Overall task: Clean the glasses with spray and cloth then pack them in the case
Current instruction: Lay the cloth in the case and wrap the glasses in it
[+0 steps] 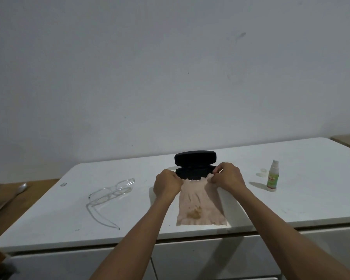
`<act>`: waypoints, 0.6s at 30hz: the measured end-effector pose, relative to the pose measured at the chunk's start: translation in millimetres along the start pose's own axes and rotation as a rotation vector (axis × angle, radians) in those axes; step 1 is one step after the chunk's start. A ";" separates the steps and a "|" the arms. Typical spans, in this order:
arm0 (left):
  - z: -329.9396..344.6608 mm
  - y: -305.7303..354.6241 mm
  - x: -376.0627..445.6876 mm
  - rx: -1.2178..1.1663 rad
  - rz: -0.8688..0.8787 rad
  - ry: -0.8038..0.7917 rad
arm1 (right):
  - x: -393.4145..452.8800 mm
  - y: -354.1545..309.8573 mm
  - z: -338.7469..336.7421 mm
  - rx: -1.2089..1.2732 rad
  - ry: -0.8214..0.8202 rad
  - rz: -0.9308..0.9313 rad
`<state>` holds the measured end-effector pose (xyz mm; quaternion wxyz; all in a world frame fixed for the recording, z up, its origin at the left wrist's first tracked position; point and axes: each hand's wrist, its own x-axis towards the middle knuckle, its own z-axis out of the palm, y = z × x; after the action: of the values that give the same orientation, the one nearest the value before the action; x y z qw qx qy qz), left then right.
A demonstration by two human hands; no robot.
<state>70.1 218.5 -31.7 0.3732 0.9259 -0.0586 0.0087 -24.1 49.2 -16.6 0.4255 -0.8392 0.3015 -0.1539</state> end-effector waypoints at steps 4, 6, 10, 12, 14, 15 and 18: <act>-2.5 -2.1 -3.6 -0.027 0.029 0.023 | -4.0 8.1 -1.0 0.001 0.064 -0.019; -3.5 -5.4 -6.0 -0.082 0.070 0.036 | -6.7 10.0 -3.1 -0.041 0.067 -0.066; -11.6 -21.0 -18.9 -0.149 0.337 -0.008 | -16.0 12.0 -10.6 -0.152 -0.048 -0.228; -20.4 -32.4 -26.9 -0.071 0.475 -0.077 | -22.5 11.8 -16.5 -0.238 -0.158 -0.311; -30.7 -42.7 -34.7 0.069 0.576 -0.137 | -30.4 10.6 -22.2 -0.393 -0.264 -0.356; -36.1 -45.7 -39.1 0.146 0.618 -0.166 | -35.7 9.1 -24.6 -0.500 -0.313 -0.358; -48.5 -48.7 -52.8 0.390 0.690 -0.285 | -53.3 5.2 -28.7 -0.711 -0.446 -0.305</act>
<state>24.6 292.3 -33.5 0.1545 0.8970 -0.4138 0.0158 -82.0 62.9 -3.9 0.1374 -0.9809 0.1095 0.0830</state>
